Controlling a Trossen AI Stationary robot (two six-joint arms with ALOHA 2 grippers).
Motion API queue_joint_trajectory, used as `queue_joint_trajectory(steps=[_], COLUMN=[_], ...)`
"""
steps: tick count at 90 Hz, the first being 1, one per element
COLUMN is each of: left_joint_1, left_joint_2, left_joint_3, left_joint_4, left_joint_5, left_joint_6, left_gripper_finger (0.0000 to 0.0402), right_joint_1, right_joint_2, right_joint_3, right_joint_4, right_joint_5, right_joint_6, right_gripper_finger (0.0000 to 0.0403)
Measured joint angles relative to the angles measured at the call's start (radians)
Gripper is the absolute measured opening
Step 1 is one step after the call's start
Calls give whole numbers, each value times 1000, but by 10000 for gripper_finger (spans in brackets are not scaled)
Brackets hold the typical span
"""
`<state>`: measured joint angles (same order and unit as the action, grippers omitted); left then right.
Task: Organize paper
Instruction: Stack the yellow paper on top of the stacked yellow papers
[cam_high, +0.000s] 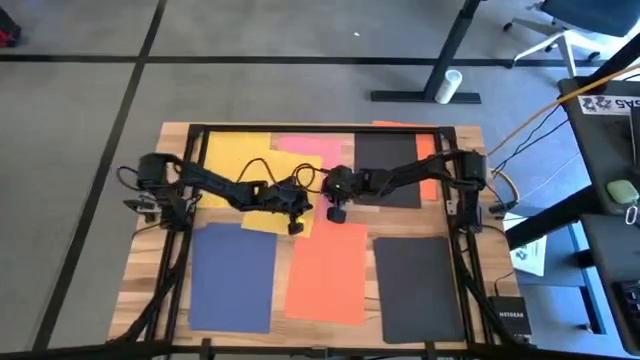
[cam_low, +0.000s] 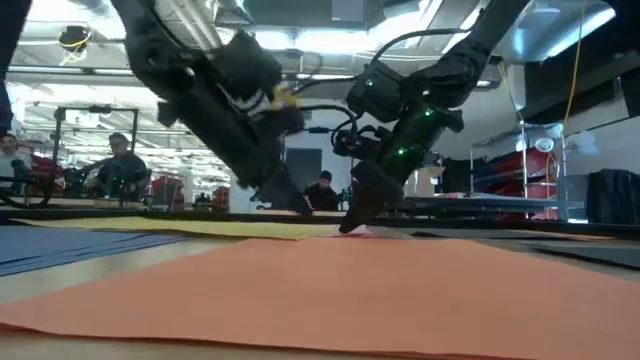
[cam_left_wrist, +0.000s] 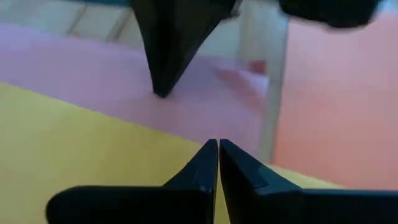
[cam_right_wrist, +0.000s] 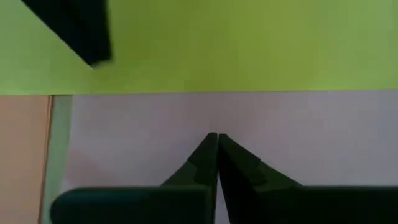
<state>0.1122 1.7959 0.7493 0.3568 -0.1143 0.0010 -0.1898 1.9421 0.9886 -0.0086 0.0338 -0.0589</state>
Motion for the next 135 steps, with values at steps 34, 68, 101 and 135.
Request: queue_joint_trajectory(steps=[34,68,101,135], left_joint_1=[29,32,58,144], left_joint_2=[24,-18,-96,-147], left_joint_3=[29,27,24,23], left_joint_4=[-105,-229,-424,-332], left_joint_5=[-1,-80,-186,-140], left_joint_6=[25,26,3,18], left_gripper_finger=[0,0,0,0], right_joint_1=[0,0,0,0], right_joint_2=[2,2,2,1], right_joint_3=[-1,-2,-3,-2], right_joint_4=[-12,-16,-30,-43], right_joint_5=[-1,-1,-2,-2], right_joint_6=[0,0,-9,-25], right_gripper_finger=[0,0,0,0])
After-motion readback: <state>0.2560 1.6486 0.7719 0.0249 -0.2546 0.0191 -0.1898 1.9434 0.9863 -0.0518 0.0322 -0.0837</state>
